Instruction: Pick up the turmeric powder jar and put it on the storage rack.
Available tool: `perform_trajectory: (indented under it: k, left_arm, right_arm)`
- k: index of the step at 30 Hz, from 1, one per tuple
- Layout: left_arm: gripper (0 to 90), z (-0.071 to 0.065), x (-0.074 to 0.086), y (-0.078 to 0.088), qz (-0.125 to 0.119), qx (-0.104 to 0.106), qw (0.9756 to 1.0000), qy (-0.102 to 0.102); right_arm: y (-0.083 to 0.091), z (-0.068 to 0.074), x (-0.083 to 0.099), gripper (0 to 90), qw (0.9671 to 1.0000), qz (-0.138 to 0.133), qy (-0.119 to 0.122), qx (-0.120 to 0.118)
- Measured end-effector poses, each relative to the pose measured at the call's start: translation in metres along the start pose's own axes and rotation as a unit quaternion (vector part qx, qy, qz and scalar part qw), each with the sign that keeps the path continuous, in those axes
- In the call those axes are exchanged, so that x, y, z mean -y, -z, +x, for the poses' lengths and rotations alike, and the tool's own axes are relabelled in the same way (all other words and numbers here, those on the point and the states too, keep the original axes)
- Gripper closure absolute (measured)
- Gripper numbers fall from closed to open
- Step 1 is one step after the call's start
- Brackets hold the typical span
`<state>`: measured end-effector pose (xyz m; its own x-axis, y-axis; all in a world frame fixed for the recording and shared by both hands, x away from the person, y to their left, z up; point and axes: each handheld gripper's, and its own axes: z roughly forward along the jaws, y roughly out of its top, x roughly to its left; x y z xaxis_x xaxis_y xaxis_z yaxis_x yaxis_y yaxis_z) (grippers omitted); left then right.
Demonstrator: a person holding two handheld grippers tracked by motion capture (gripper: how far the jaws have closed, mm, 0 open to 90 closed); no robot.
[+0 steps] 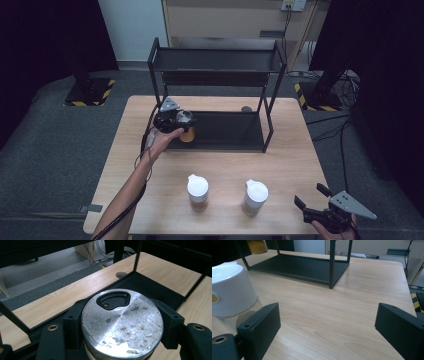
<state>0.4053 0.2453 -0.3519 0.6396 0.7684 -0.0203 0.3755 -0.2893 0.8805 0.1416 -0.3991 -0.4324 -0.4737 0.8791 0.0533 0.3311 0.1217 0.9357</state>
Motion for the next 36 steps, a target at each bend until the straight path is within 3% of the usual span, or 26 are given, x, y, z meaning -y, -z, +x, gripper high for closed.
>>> perform_trajectory:
  k: [4,14,21,36]
  left_arm:
    - [34.2,0.001,0.0,-0.009,-0.002,-0.015,0.9998,0.01]
    - [34.3,-0.001,0.004,-0.029,0.003,-0.048,0.9988,0.008]
    - [34.3,0.0,0.011,-0.04,0.008,-0.055,0.9983,0.016]
    - [34.2,-0.005,0.023,-0.054,0.025,-0.065,0.9975,0.011]
  right_arm:
    - [0.0,-0.001,0.0,6.5,1.0,0.0,-0.002,-0.001]
    - [0.0,-0.001,0.0,6.5,1.0,-0.001,-0.003,-0.001]
    - [0.0,-0.001,0.001,6.6,1.0,-0.001,-0.003,-0.002]
    - [0.0,-0.002,0.001,6.6,1.0,0.0,-0.005,-0.002]
